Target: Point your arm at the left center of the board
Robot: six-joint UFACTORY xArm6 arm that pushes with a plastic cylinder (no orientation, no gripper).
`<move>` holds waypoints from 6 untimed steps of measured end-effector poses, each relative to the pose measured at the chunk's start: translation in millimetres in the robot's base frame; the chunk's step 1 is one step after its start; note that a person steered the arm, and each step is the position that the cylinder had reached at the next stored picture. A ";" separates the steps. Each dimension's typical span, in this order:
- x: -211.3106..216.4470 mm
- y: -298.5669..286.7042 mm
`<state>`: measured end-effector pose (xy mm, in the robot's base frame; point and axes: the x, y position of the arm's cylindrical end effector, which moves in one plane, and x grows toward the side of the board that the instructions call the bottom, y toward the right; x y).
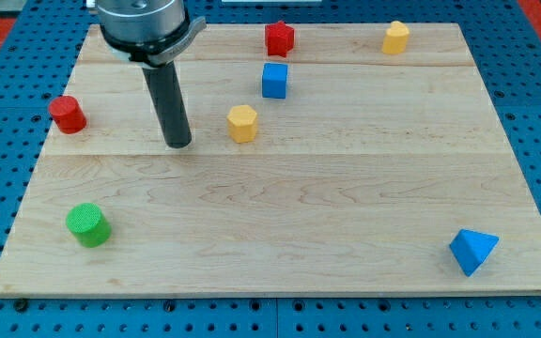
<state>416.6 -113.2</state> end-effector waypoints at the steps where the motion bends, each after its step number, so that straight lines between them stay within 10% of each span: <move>1: -6.8 44.2; 3: -3.5 73.6; 6: 11.5 -180.0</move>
